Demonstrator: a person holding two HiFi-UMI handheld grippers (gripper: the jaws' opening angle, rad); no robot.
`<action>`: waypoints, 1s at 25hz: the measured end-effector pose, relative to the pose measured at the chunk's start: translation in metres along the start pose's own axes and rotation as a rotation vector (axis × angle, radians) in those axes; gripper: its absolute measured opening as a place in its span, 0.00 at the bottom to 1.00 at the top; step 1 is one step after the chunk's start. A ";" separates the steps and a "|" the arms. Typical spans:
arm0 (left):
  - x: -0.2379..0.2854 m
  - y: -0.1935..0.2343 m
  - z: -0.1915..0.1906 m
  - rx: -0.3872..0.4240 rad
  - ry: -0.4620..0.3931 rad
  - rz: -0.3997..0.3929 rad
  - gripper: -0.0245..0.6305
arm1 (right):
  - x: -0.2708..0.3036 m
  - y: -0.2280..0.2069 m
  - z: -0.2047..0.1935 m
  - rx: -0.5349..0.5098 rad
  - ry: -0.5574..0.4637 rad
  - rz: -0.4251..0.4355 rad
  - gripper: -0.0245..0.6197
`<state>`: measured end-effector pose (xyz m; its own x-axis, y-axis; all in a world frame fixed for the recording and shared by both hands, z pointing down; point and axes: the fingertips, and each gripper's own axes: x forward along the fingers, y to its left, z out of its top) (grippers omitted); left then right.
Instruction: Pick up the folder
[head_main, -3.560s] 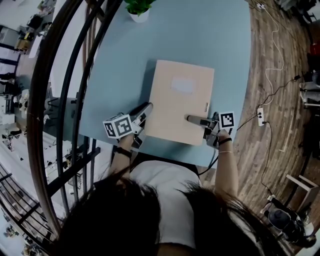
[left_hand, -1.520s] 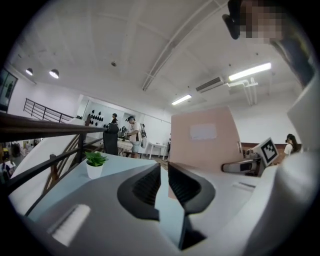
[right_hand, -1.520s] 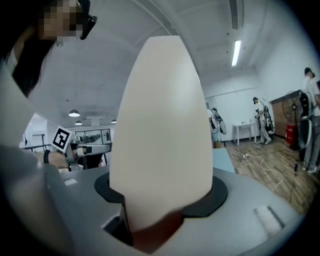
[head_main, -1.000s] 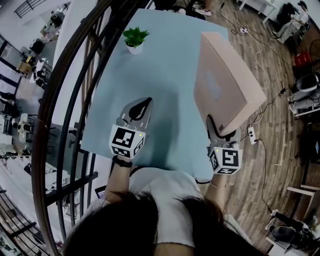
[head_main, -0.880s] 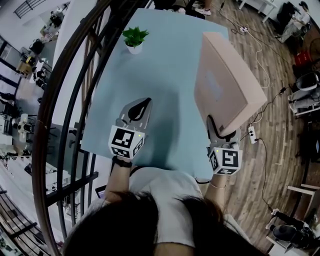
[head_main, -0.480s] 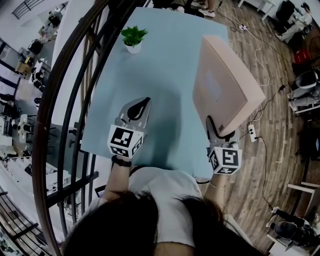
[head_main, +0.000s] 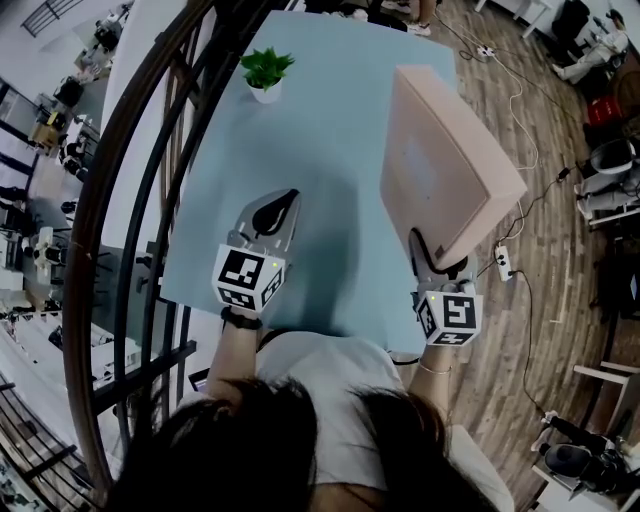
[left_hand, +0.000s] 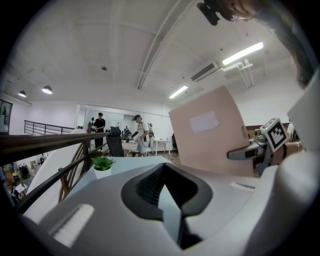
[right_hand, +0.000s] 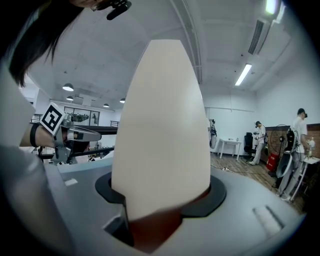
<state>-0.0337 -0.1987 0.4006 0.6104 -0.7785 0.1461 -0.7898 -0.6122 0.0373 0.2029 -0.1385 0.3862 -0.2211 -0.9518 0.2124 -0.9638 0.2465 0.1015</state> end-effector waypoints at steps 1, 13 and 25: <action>0.000 0.000 0.000 0.000 -0.001 0.001 0.12 | 0.001 0.000 0.000 -0.001 0.001 0.002 0.46; -0.003 0.002 0.000 -0.003 0.000 0.011 0.12 | 0.003 0.006 -0.006 0.020 0.008 0.013 0.45; -0.001 0.000 -0.001 -0.001 0.004 0.009 0.12 | 0.001 -0.003 -0.009 0.051 0.004 -0.001 0.45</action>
<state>-0.0343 -0.1982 0.4015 0.6032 -0.7833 0.1503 -0.7952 -0.6052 0.0374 0.2071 -0.1388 0.3945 -0.2194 -0.9513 0.2165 -0.9704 0.2357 0.0521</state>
